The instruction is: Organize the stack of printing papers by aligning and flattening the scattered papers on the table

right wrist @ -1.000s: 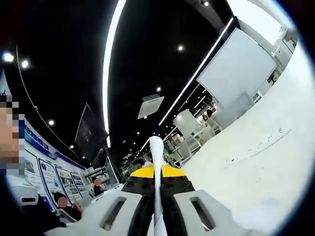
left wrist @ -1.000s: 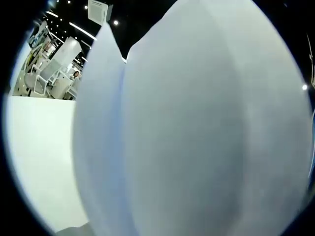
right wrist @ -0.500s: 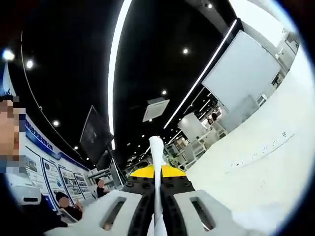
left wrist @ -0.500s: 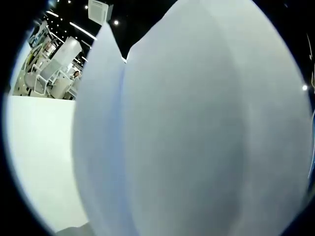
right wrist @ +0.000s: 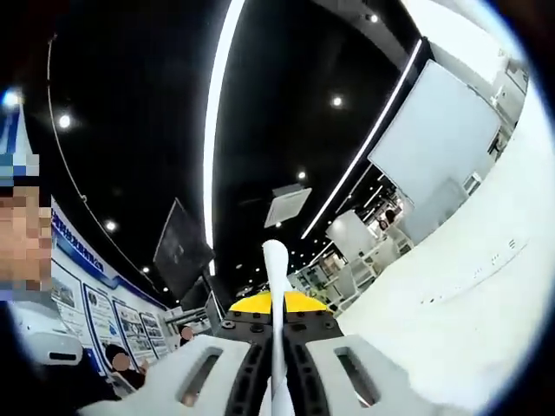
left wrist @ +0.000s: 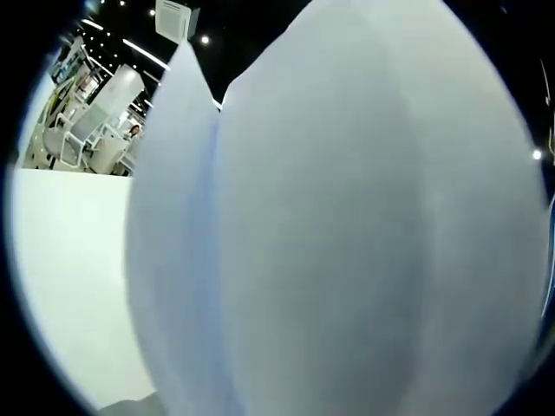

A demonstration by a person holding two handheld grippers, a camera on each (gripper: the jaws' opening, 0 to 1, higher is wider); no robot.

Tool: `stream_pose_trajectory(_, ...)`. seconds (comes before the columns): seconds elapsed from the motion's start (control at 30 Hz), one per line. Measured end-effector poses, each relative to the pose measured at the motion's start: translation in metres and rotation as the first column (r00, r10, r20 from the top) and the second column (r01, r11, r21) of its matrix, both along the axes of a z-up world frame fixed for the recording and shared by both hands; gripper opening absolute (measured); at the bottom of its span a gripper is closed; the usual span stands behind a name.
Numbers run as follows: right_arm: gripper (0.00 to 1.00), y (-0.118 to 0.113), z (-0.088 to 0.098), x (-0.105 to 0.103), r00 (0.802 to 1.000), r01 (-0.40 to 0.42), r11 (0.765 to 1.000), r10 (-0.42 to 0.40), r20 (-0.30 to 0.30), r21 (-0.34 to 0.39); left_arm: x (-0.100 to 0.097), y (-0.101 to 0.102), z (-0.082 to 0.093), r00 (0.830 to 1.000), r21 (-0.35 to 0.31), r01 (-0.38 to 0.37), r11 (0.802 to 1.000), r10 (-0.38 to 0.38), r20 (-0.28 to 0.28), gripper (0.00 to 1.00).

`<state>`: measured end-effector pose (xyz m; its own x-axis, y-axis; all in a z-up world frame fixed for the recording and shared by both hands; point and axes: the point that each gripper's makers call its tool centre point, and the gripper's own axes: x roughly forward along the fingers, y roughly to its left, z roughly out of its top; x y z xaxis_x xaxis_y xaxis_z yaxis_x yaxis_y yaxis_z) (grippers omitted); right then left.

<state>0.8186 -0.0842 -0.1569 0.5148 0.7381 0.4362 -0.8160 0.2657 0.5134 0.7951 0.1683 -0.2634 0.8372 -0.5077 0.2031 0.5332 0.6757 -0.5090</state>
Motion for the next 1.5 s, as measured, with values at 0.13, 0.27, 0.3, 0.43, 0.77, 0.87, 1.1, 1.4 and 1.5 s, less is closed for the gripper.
stream_pose_trajectory(0.13, 0.0, -0.007, 0.007, -0.001, 1.0, -0.002, 0.999, 0.001, 0.021, 0.038, -0.001, 0.0, 0.0, 1.0, 0.001, 0.0, 1.0, 0.0, 0.0, 0.08)
stream_pose_trajectory(0.27, 0.0, -0.01, 0.011, -0.003, 1.0, -0.01, 0.998, 0.008, 0.029, 0.067, -0.001, -0.001, 0.0, 1.0, 0.0, 0.0, 1.0, 0.0, 0.001, 0.08)
stream_pose_trajectory(0.3, 0.0, -0.009, 0.012, -0.004, 1.0, -0.01, 0.997, 0.008, 0.028, 0.07, -0.001, -0.001, 0.0, 1.0, 0.001, 0.0, 1.0, 0.0, 0.001, 0.08)
stream_pose_trajectory(0.43, 0.0, -0.009, 0.014, -0.007, 0.999, -0.014, 0.997, 0.011, 0.037, 0.081, -0.001, -0.001, 0.0, 1.0, 0.001, 0.0, 1.0, 0.0, 0.0, 0.08)
stream_pose_trajectory(0.77, 0.0, -0.01, 0.019, -0.01, 0.998, -0.03, 0.994, 0.024, 0.052, 0.106, -0.001, -0.001, 0.0, 1.0, 0.002, -0.001, 1.0, 0.001, 0.0, 0.08)
stream_pose_trajectory(0.87, 0.0, -0.012, 0.02, -0.01, 0.998, -0.03, 0.993, 0.023, 0.054, 0.119, -0.001, -0.001, 0.0, 1.0, 0.001, -0.001, 1.0, 0.001, 0.0, 0.08)
stream_pose_trajectory(1.1, 0.0, -0.021, 0.027, -0.012, 0.997, -0.032, 0.987, 0.02, 0.079, 0.16, -0.001, -0.001, 0.0, 1.0, 0.001, -0.001, 1.0, 0.001, 0.0, 0.08)
stream_pose_trajectory(1.4, 0.0, -0.025, 0.032, -0.014, 0.996, -0.042, 0.978, 0.026, 0.082, 0.203, -0.001, -0.001, 0.0, 1.0, 0.0, 0.0, 1.0, 0.0, 0.0, 0.08)
stream_pose_trajectory(1.5, 0.0, -0.026, 0.035, -0.016, 0.996, -0.05, 0.975, 0.032, 0.088, 0.216, -0.001, -0.001, 0.0, 1.0, 0.0, 0.0, 1.0, 0.0, 0.0, 0.08)
